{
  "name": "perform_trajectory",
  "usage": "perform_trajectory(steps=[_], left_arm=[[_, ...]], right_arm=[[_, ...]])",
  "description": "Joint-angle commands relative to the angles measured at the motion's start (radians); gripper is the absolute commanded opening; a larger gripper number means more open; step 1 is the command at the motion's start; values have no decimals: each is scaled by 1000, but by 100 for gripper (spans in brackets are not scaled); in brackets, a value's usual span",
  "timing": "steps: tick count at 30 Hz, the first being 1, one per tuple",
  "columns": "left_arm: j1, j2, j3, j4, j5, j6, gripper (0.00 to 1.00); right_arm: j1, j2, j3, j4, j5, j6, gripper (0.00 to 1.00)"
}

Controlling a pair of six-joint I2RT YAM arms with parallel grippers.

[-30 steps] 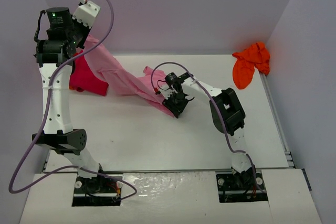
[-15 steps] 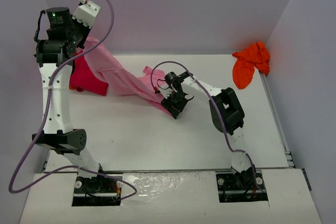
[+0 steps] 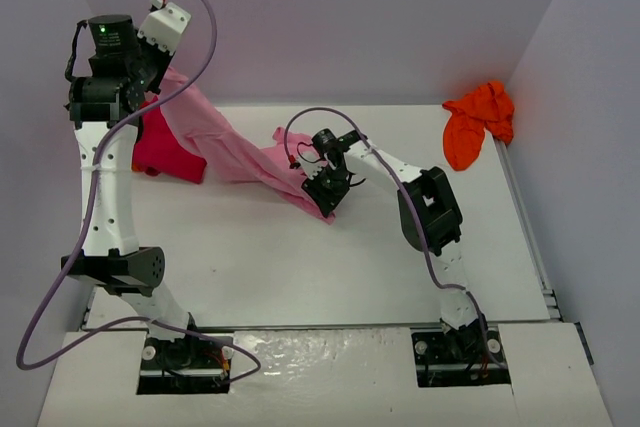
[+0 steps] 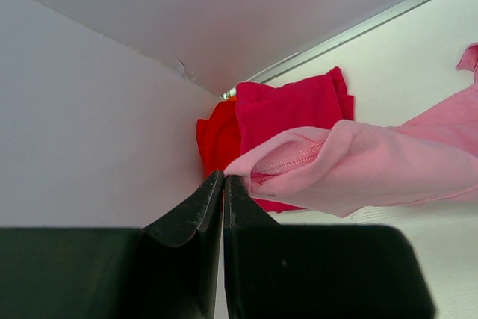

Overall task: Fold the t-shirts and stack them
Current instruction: Flatten out the tshirt

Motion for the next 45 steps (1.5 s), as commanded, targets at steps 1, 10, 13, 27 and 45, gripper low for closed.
perform_trajectory(steps=[1,10,13,27,45], left_arm=[[9,-59,14,84,-29,17,0],[9,-65,-15,106,-35,24,0],[9,-70,-23,108,-37,24,0],[11,-75,10,122,-72,28,0],[20,-136,218,8,-21,-41,0]], right_arm=[[-6,40,38,-14,-3,33,32],[1,93,12,17,73,60,31],[1,94,5,24,104,62,22],[-44,3,-32,50,326,46,0],[-278,-556,5,372,996,-186,0]])
